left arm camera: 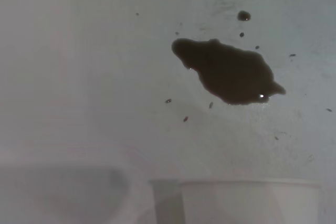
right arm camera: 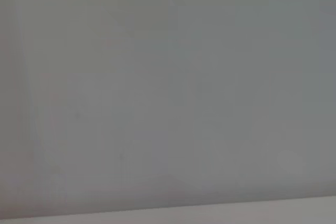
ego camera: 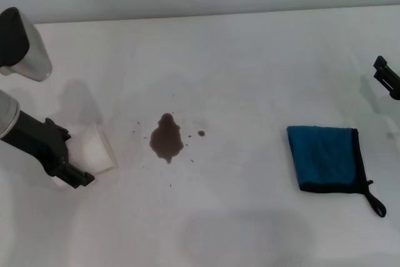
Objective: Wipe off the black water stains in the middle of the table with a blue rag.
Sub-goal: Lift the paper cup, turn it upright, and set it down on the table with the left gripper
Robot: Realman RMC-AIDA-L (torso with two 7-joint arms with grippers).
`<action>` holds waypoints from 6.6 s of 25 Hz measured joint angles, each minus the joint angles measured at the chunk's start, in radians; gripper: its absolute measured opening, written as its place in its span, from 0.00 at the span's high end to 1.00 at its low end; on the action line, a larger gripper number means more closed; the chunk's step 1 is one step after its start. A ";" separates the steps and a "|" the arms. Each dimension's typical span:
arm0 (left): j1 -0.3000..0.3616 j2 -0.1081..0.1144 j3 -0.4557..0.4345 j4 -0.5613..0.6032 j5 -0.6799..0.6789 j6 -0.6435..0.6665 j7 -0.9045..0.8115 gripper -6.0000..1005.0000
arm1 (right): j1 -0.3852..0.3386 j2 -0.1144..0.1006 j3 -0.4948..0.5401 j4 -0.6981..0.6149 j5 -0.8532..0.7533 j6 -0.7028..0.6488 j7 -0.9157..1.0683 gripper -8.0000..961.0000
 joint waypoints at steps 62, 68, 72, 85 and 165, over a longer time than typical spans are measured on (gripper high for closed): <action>0.149 -0.004 -0.002 -0.142 -0.653 0.180 0.157 0.44 | -0.017 -0.003 0.000 -0.014 0.000 0.051 -0.007 0.09; 0.259 -0.008 -0.001 -0.137 -0.817 0.242 0.233 0.44 | -0.019 -0.005 -0.001 -0.015 -0.002 0.060 -0.008 0.09; 0.326 -0.011 -0.003 -0.109 -0.912 0.243 0.269 0.44 | -0.018 -0.005 -0.009 -0.023 -0.007 0.060 -0.008 0.09; 0.534 -0.006 -0.003 0.104 -1.120 0.129 0.520 0.45 | -0.015 -0.005 -0.016 -0.025 -0.011 0.060 -0.006 0.09; 0.766 -0.010 -0.026 0.573 -1.395 -0.288 1.163 0.17 | 0.015 -0.003 -0.017 -0.059 -0.011 -0.015 -0.012 0.10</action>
